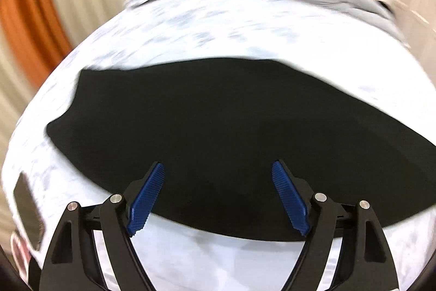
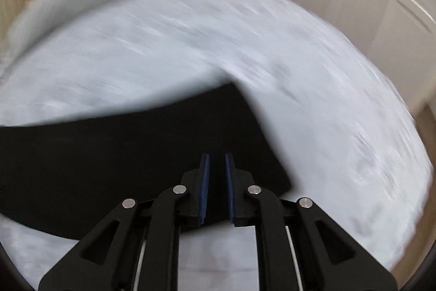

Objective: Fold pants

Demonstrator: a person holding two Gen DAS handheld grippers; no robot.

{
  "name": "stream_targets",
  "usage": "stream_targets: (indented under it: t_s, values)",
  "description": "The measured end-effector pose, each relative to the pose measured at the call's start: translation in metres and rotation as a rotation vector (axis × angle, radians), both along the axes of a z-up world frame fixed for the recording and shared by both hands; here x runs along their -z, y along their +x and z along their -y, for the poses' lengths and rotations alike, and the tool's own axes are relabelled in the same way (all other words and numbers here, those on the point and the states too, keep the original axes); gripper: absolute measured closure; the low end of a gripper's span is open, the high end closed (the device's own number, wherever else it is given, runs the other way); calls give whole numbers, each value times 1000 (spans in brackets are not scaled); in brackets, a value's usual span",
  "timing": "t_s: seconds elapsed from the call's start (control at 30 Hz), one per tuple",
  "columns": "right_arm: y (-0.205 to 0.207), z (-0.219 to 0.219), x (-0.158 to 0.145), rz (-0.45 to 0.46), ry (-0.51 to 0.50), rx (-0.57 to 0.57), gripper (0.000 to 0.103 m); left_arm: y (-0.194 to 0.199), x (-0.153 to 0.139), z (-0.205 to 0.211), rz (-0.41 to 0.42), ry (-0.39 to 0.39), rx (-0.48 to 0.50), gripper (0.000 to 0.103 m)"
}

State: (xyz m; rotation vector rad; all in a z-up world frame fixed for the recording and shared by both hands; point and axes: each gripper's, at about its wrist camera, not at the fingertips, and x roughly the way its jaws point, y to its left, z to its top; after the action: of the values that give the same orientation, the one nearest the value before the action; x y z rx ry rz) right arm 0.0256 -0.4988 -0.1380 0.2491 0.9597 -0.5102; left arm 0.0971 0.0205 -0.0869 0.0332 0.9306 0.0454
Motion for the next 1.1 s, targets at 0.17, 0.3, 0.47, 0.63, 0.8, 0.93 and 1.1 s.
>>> stream_targets:
  t_s: [0.17, 0.3, 0.47, 0.63, 0.8, 0.93, 1.1]
  values:
    - [-28, 23, -30, 180, 83, 24, 93, -23, -8, 66, 82, 35, 150, 21]
    - [-18, 25, -1, 58, 113, -2, 95, -27, 0, 89, 117, 97, 244, 20]
    - [-33, 36, -14, 120, 118, 38, 69, -20, 15, 83, 95, 110, 274, 20]
    - [-23, 31, -2, 92, 124, 24, 53, -15, 16, 83, 79, 93, 265, 19]
    - [-18, 20, -8, 122, 98, 14, 95, -18, 16, 81, 67, 89, 254, 18]
    - [-37, 16, -46, 218, 75, 12, 96, -15, 16, 78, 62, 102, 236, 18]
    - [-30, 32, 9, 46, 136, 60, 95, -14, 19, 77, 51, 109, 226, 18]
